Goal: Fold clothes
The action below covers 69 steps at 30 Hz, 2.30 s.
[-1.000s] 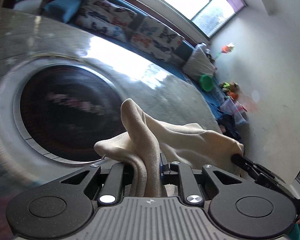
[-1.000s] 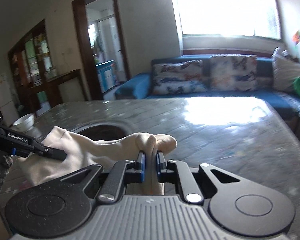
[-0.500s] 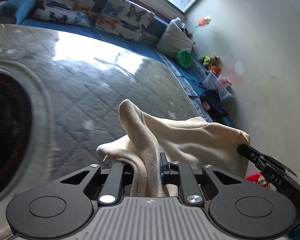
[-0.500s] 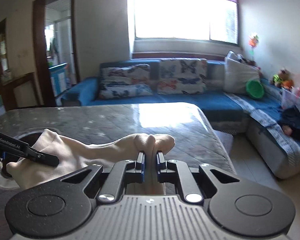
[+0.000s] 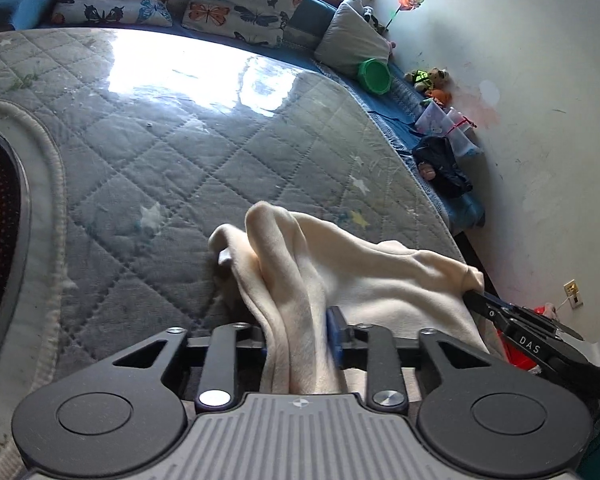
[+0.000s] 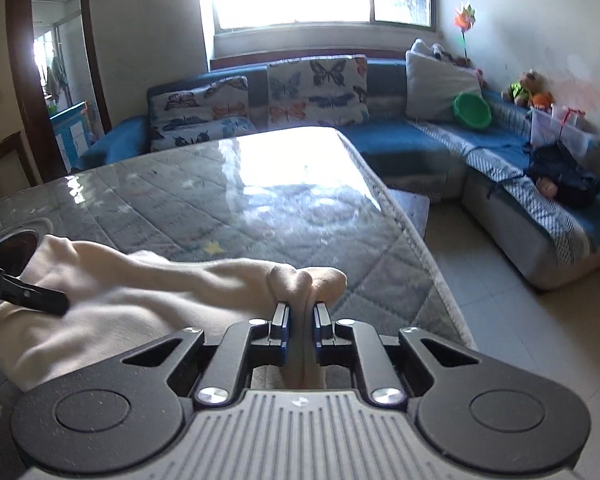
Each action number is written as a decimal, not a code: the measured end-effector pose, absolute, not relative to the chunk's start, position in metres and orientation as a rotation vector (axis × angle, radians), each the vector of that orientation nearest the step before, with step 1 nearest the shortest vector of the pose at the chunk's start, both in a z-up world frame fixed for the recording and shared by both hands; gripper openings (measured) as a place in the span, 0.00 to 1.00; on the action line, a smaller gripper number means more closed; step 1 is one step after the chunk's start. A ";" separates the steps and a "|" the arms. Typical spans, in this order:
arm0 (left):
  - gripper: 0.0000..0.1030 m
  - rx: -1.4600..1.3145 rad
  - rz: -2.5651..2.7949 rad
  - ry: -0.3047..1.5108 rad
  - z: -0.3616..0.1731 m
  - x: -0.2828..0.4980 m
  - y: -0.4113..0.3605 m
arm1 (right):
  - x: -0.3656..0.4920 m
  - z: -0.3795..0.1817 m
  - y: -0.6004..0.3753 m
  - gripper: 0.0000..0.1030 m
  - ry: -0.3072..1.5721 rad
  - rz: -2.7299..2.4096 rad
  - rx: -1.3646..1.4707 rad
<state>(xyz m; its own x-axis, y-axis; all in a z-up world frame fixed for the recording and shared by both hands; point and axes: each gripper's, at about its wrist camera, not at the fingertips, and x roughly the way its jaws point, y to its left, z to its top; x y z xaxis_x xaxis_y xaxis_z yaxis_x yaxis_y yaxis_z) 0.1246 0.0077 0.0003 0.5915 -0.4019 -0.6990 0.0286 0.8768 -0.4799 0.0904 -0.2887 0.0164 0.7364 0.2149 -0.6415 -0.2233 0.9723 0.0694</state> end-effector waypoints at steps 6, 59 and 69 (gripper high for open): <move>0.43 -0.428 -0.201 0.874 0.012 0.121 0.024 | 0.087 0.020 -0.294 0.16 0.692 0.208 -0.004; 0.46 -0.267 -0.290 0.781 0.032 0.113 -0.043 | 0.071 0.027 -0.232 0.52 0.629 0.363 -0.091; 0.43 -0.122 -0.449 0.717 0.025 0.071 -0.097 | 0.016 0.017 -0.249 0.53 0.620 0.345 -0.095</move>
